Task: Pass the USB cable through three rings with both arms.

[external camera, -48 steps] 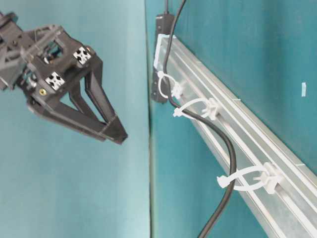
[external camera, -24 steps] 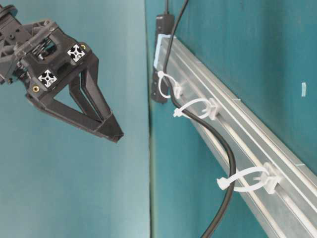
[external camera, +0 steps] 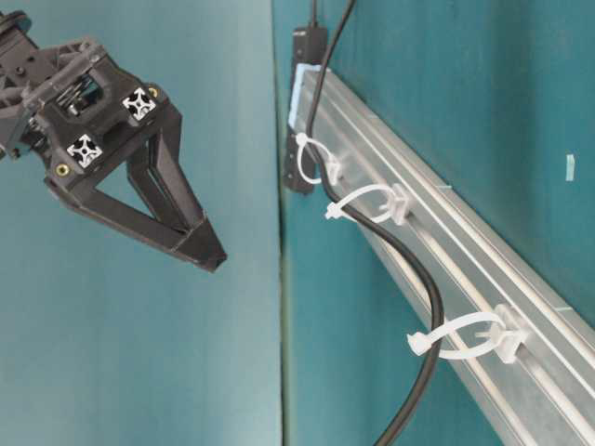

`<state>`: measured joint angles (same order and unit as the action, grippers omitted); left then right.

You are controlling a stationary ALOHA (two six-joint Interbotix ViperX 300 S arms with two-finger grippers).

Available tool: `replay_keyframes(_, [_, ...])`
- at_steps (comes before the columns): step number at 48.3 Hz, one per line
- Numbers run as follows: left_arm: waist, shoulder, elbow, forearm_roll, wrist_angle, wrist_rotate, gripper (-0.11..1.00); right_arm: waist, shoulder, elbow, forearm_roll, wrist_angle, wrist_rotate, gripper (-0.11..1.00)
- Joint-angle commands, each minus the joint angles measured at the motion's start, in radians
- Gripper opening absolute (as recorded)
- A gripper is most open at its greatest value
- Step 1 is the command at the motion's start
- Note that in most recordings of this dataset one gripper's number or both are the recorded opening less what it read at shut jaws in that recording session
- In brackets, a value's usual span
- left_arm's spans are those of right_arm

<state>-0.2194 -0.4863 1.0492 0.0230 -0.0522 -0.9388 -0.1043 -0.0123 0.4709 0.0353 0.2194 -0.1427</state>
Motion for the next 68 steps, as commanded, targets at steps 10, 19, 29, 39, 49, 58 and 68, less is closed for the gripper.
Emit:
replay_keyframes(10, [0.003,-0.031,-0.011,0.003,0.015,0.002,0.09,0.003,-0.008,-0.005,0.002,-0.012,0.009,0.88])
replay_keyframes(19, [0.003,-0.032,-0.011,0.005,0.015,0.002,0.09,0.003,-0.006,-0.006,0.0,-0.017,0.011,0.88])
replay_keyframes(29, [0.003,-0.032,-0.011,0.005,0.015,0.005,0.09,0.005,-0.003,-0.011,0.0,-0.02,0.011,0.88])
replay_keyframes(39, [0.003,-0.032,-0.011,0.005,0.015,0.005,0.1,0.009,-0.003,-0.011,0.0,-0.02,0.011,0.88])
replay_keyframes(49, [0.003,-0.034,-0.011,0.005,0.015,0.003,0.45,0.011,-0.003,-0.011,0.0,-0.02,0.011,0.88])
replay_keyframes(58, [0.003,-0.06,0.0,0.003,0.015,0.035,0.92,0.017,-0.003,-0.011,0.002,-0.026,0.011,0.88])
replay_keyframes(68, [0.005,-0.121,0.003,0.005,0.015,0.195,0.89,0.021,-0.005,-0.009,0.002,-0.029,0.011,0.88])
